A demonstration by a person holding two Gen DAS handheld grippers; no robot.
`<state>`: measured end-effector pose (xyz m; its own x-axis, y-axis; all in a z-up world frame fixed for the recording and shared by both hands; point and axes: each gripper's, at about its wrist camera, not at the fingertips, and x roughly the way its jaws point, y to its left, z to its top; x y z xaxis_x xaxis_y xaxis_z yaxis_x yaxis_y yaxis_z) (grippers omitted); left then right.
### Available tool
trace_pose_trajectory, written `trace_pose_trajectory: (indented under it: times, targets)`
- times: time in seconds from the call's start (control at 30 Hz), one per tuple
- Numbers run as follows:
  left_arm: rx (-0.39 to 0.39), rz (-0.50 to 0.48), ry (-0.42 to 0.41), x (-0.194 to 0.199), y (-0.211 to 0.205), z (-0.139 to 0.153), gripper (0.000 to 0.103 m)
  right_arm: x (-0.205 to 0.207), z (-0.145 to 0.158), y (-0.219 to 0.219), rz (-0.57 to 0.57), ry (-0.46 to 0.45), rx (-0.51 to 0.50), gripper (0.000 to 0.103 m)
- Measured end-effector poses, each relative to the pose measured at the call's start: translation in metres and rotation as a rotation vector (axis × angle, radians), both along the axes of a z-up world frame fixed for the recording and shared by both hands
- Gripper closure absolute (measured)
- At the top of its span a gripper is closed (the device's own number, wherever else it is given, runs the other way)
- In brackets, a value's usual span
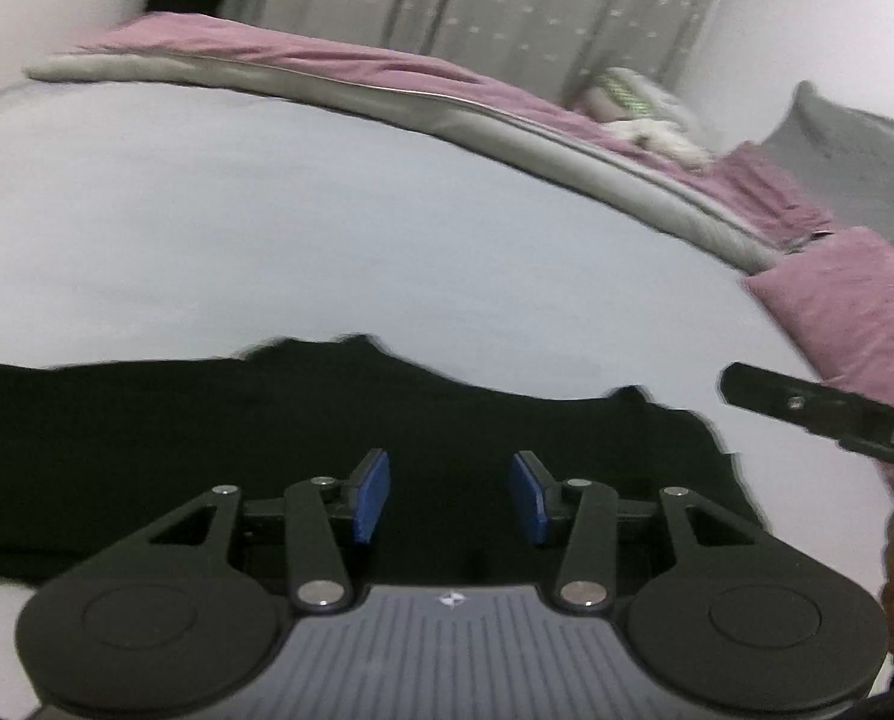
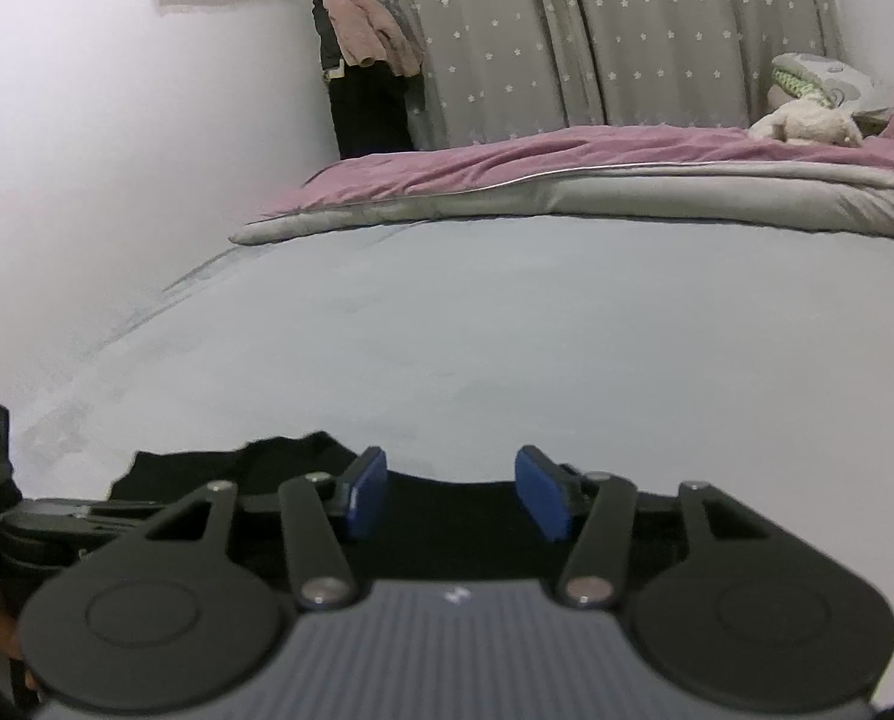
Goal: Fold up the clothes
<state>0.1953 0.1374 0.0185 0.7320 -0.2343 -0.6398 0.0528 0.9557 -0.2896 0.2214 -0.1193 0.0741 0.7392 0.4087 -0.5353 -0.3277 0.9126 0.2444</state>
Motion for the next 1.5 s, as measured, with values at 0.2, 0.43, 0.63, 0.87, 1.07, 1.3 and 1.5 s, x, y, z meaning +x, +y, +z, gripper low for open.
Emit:
trace_pose_trajectory:
  times: [0.2,0.43,0.63,0.87,1.07,1.3,1.5]
  targets:
    - [0.094,0.117,-0.008,-0.009,0.038,-0.005,0.051,0.000,-0.003,0.036,-0.006,0.020,0.016,0.050]
    - [0.081,0.280,-0.024,-0.022,0.100,-0.013,0.050,0.001,-0.015,0.073,0.005,0.040,0.028,0.046]
    - [-0.005,0.393,0.003,-0.032,0.156,-0.020,0.051,0.008,-0.030,0.123,0.072,0.078,0.008,0.047]
    - [-0.172,0.415,0.044,-0.030,0.190,-0.047,0.053,0.018,-0.034,0.169,0.130,0.124,0.053,0.047]
    - [-0.259,0.428,0.030,-0.026,0.202,-0.062,0.064,0.027,-0.036,0.205,0.184,0.158,0.098,0.047]
    - [-0.352,0.377,0.014,-0.023,0.202,-0.076,0.099,0.035,-0.043,0.236,0.239,0.190,0.126,0.047]
    - [-0.359,0.319,-0.129,-0.032,0.193,-0.062,0.101,0.045,-0.049,0.247,0.271,0.228,0.157,0.048]
